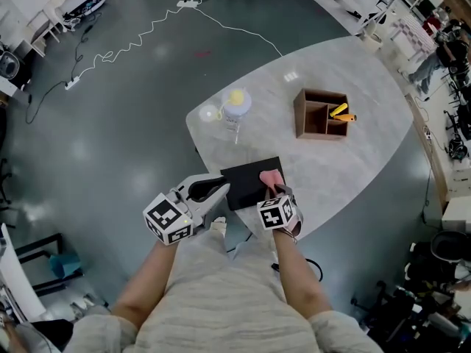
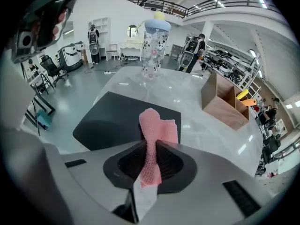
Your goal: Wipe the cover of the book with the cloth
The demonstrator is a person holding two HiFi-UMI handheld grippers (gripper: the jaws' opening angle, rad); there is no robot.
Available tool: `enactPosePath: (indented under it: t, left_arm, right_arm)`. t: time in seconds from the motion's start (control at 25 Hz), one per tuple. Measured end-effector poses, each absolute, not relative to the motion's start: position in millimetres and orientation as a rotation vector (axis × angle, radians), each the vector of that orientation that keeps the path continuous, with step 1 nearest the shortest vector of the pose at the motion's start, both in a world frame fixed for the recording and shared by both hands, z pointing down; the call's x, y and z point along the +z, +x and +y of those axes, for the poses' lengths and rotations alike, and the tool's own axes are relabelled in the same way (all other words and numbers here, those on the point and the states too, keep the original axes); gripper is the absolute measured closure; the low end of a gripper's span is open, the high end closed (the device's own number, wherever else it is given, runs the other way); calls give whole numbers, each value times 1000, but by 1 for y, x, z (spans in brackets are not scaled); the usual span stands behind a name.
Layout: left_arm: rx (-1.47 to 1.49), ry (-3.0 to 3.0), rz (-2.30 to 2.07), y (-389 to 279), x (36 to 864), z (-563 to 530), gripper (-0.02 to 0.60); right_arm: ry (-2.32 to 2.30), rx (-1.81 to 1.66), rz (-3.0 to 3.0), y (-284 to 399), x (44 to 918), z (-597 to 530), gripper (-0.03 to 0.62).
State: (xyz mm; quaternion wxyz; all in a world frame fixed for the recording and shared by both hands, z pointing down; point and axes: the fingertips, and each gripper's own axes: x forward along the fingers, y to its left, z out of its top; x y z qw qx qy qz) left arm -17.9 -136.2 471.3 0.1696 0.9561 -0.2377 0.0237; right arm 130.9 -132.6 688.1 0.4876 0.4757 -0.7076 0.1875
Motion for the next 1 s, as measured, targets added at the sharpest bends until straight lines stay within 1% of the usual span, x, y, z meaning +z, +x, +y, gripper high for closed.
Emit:
enactPosePath:
  t: [0.56,0.72,0.88,1.0]
  left_arm:
    - [55,2718,-706,-34,469,-128,535]
    - [56,2719,-715,-36,468,-128,535]
    - [63,2716,-728,-40,467,-128,535]
    - [70,2713,-736,-41,467,-130,535]
  right_arm:
    - [958,566,-1922,24,688,-101,539]
    - [860,694,-2040,-8,686,-94,539]
    - [703,840,-2333,-50,658,-95,539]
    - [682,895,-2399,-54,652,-110,539]
